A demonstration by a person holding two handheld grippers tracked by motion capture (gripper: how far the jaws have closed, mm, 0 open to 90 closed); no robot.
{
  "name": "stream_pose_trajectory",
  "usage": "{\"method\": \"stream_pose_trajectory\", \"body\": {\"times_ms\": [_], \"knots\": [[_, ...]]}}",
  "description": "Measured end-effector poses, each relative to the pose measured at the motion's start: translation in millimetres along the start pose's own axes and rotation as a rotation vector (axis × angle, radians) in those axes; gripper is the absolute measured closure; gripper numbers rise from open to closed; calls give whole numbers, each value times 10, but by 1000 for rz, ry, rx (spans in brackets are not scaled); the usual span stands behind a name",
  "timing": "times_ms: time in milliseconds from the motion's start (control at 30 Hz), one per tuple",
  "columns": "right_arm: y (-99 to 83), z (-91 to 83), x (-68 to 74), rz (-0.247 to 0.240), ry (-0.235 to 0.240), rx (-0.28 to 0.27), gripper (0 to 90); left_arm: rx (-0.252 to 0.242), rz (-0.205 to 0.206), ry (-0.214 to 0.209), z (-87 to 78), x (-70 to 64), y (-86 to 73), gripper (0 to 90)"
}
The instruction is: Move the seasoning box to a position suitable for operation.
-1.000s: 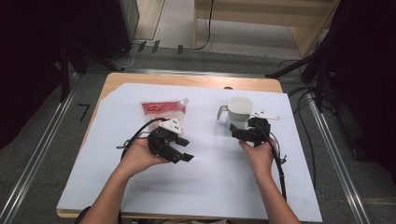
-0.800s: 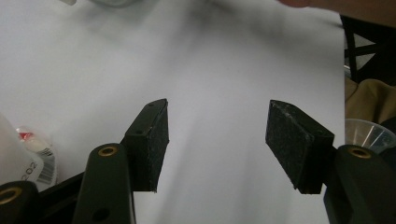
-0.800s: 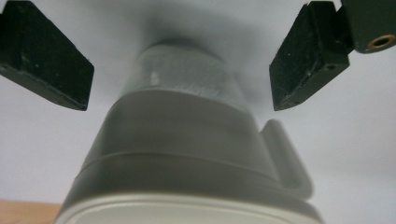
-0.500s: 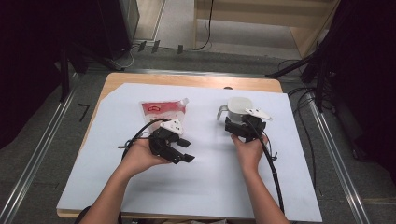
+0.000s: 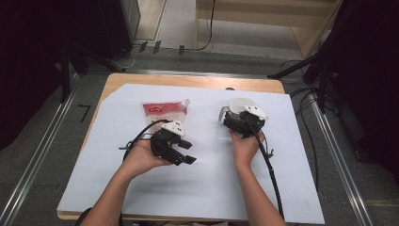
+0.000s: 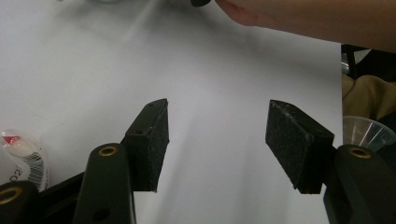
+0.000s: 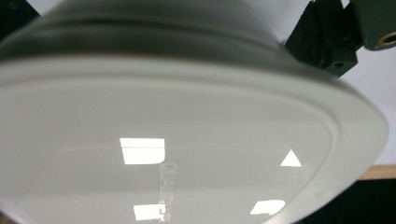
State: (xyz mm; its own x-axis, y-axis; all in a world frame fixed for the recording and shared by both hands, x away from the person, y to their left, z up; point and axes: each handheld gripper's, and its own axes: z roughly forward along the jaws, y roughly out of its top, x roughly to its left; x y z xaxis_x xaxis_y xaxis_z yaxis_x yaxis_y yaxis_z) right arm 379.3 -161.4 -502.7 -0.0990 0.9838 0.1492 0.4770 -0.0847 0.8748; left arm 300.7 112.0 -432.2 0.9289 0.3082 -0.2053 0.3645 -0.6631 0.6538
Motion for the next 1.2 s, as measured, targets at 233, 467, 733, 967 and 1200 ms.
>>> {"method": "stream_pose_trajectory", "body": {"times_ms": [233, 467, 733, 967, 1200], "knots": [[-4, 66, -21, -19, -19, -25, 114, 4, -2, -2, -7, 13, -2, 405], [10, 55, -51, -41, 2, -14, 125, 0, -6, -2, -10, 24, -9, 405], [49, 18, -99, -19, 37, -8, 128, 2, -15, 5, -21, 41, -16, 404], [190, -189, -145, -45, 102, -24, 128, 0, -18, 11, -36, 52, -21, 404], [195, -393, -113, -169, 208, 9, 128, -15, -43, 6, -31, 60, -21, 404]]}}
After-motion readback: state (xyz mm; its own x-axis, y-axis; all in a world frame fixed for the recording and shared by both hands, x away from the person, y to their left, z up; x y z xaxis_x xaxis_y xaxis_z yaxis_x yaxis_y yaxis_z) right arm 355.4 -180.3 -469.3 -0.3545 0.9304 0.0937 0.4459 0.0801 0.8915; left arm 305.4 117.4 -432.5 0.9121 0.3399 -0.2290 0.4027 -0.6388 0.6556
